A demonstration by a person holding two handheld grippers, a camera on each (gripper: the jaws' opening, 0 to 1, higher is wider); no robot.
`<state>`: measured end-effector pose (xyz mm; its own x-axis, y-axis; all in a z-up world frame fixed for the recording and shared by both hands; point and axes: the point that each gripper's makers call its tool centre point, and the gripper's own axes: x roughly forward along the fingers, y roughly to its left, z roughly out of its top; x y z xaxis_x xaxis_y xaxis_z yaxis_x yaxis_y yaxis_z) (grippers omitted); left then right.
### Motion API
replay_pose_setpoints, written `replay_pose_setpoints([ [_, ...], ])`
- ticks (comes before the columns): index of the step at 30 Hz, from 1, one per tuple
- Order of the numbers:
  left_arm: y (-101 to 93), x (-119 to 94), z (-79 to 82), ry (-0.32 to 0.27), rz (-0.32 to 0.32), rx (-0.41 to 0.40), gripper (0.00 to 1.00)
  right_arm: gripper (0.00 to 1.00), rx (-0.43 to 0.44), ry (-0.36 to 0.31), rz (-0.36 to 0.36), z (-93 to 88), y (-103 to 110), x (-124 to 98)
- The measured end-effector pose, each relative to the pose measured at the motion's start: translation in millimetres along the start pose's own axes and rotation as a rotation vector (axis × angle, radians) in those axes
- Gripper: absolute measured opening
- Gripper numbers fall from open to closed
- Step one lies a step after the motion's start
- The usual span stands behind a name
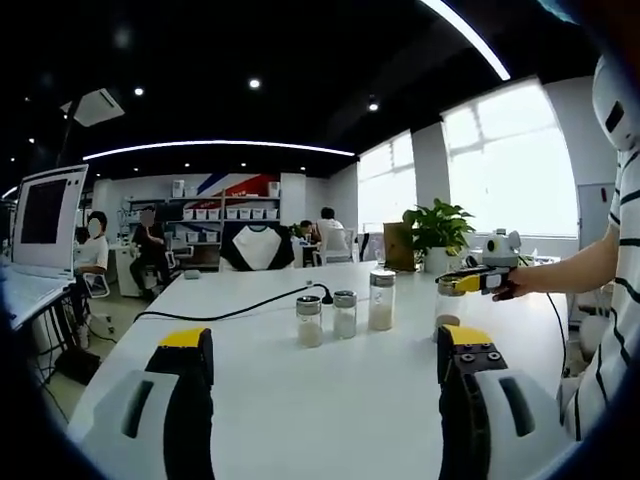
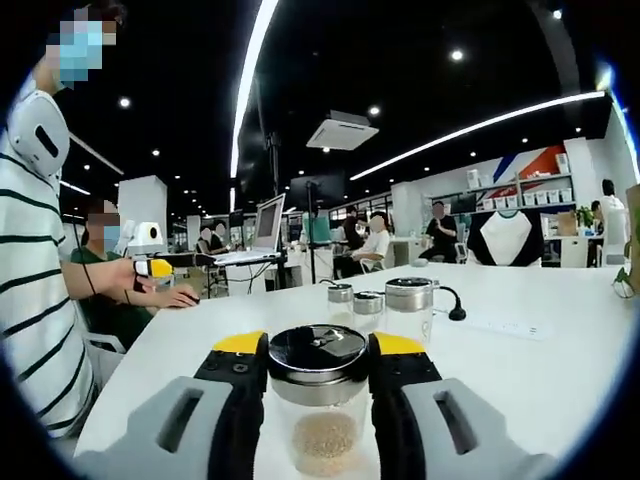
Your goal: Rotate the seasoning bottle until the label or dispensing opening points toward the visible target arrow and the bottle remains upright within the marked orientation range
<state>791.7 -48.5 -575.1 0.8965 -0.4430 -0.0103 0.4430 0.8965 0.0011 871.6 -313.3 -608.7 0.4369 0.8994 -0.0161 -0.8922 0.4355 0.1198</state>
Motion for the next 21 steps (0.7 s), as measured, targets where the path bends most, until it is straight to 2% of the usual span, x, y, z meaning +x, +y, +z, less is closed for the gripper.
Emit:
replay_pose_setpoints([
  [1,0.1,-0.1,-0.2,0.001,0.0,0.0,0.98,0.4,0.025,-0.003,-0.02,-0.2,-1.7,-1.0],
  [3,-0.2,0.2,-0.7,0.006,-0.003,-0.001,0.98,0.44,0.022,-0.109,-0.063,15.9,-7.0,-3.9],
  [4,-0.4,0.8,-0.7,0.01,-0.005,0.001,0.98,0.45,0.038,-0.123,-0.077,19.1,-7.6,-5.0],
  [6,-0.7,2.7,0.3,0.014,-0.011,0.011,0.98,0.48,0.029,-0.105,-0.075,21.5,-0.8,-4.0],
  [9,0.2,5.4,2.5,0.007,-0.012,0.01,0.98,0.48,-0.009,-0.054,-0.138,22.1,-2.7,-2.0],
  [11,-1.1,7.2,4.0,-0.002,-0.018,0.004,0.98,0.51,0.034,-0.015,-0.185,18.8,-7.3,-3.6],
  [14,-5.3,9.4,2.6,0.001,-0.034,0.006,0.98,0.5,0.011,-0.042,-0.262,26.2,-12.5,-7.3],
  [18,-5.5,9.0,-1.7,0.021,-0.033,0.014,0.98,0.49,0.044,-0.03,-0.311,22.4,-11.0,-11.9],
  [21,-4.7,7.7,-0.4,0.015,-0.031,0.01,0.98,0.46,0.057,-0.039,-0.389,19.8,-14.9,-18.8],
])
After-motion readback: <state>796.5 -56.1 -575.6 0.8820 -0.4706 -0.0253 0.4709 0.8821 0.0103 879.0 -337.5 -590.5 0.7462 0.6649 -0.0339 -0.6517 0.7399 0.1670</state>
